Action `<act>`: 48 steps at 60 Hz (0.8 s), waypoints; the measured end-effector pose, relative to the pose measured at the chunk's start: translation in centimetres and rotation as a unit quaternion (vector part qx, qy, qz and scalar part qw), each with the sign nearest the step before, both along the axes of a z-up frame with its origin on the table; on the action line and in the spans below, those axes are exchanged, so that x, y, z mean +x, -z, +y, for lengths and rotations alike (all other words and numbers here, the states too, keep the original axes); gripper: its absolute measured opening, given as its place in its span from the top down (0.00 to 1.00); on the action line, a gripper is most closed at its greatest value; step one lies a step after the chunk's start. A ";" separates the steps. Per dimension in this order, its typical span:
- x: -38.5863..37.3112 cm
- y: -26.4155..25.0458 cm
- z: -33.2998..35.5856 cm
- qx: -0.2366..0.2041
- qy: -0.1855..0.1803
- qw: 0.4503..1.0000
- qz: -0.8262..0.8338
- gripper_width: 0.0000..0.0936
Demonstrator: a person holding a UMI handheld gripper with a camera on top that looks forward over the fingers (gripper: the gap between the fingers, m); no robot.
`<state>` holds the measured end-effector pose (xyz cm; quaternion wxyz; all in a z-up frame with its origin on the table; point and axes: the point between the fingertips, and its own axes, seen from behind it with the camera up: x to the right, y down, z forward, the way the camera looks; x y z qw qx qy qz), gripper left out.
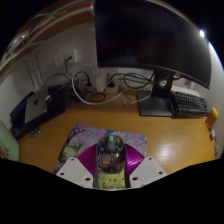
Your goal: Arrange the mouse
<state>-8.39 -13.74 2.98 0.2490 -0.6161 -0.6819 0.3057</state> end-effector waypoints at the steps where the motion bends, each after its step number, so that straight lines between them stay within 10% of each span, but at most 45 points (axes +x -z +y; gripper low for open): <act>1: 0.1 0.5 -0.2 0.003 0.002 1.000 -0.004 0.62; 17: 1.5 4.5 -2.3 0.017 0.001 1.000 -0.024 0.49; 24: 2.0 3.4 -2.6 0.012 -0.004 0.999 -0.032 0.06; 48: 10.5 -9.0 1.5 0.038 0.009 0.998 -0.055 0.09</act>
